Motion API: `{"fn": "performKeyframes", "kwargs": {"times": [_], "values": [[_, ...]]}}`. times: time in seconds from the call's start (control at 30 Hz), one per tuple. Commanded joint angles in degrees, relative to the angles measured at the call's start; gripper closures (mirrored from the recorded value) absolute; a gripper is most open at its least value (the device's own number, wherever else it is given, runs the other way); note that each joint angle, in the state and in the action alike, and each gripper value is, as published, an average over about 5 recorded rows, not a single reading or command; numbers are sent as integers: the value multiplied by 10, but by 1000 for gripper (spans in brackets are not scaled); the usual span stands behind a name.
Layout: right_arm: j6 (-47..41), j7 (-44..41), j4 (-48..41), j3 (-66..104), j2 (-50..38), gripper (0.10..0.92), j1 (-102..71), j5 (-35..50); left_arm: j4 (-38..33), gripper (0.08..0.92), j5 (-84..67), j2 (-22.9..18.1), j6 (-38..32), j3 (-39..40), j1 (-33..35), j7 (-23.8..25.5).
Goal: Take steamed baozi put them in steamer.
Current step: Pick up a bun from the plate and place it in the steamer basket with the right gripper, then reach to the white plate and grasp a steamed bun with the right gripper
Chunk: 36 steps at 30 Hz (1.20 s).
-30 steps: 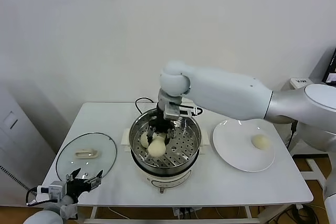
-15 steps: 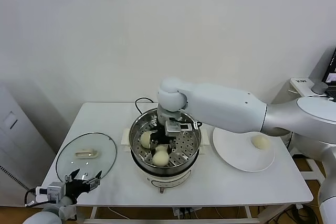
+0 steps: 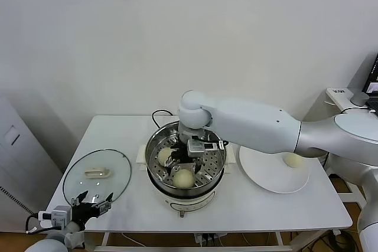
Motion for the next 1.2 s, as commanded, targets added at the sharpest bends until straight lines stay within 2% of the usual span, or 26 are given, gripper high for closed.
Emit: {"fn": "performKeyframes", "kwargs": {"times": [0.03,0.3,0.6,0.87,1.2], "values": [[-39,-21,-96,48,-17,203,58,38,-1,177,0,1,1,0,-1,0],[-167,-54,-213,-7,-100,203,120,145,-3,177,0,0,2,1,-4,0],[-223,-76,-319,-32,-173,203,108,167,-4,177,-1,1,5,2,-9,-1],[-187,-74,-402,9,-192,203,56,117,-3,177,-3,2,5,2,-10,-1],[-150,-45,-498,137,-184,203,-47,-7,-3,177,-7,7,7,5,-15,-2]]}}
